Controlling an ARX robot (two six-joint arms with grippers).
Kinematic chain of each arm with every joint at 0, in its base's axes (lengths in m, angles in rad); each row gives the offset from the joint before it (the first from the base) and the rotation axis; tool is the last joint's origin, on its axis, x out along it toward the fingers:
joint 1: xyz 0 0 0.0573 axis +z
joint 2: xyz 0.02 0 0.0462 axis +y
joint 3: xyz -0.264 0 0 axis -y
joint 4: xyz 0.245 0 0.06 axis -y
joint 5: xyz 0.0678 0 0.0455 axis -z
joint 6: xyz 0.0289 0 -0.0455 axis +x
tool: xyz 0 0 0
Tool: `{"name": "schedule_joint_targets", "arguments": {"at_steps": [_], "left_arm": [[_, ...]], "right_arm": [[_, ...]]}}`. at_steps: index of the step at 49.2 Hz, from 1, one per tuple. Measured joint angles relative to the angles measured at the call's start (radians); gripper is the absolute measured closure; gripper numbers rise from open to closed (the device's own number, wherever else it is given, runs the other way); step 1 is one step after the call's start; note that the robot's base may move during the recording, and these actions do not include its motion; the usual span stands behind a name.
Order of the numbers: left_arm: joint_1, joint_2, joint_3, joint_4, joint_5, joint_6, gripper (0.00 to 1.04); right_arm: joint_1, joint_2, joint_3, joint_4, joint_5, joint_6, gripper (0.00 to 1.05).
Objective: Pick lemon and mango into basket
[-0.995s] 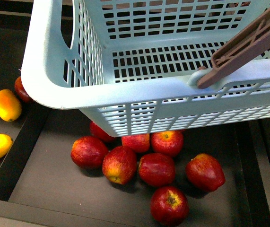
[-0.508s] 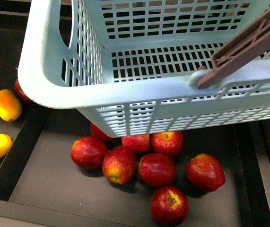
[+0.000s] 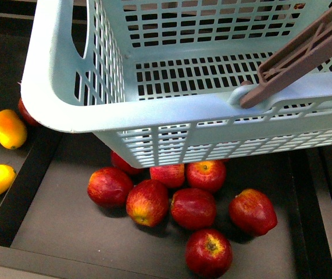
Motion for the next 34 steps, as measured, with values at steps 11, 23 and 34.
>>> {"name": "schedule_joint_targets", "arguments": {"at_steps": [11,23,34], "left_arm": [[-0.002,0.000,-0.007,0.000,0.004,-0.003,0.99],[0.000,0.000,-0.007,0.000,-0.001,0.000,0.99],[0.000,0.000,-0.007,0.000,0.003,-0.002,0.99]], "right_arm": [[-0.085,-0.093,-0.031,-0.016,-0.013,0.006,0.09],[-0.274,-0.358,-0.124,-0.101,-0.014,-0.079,0.09],[-0.273,-0.482,-0.415,0.346,-0.204,-0.426,0.49]]}}
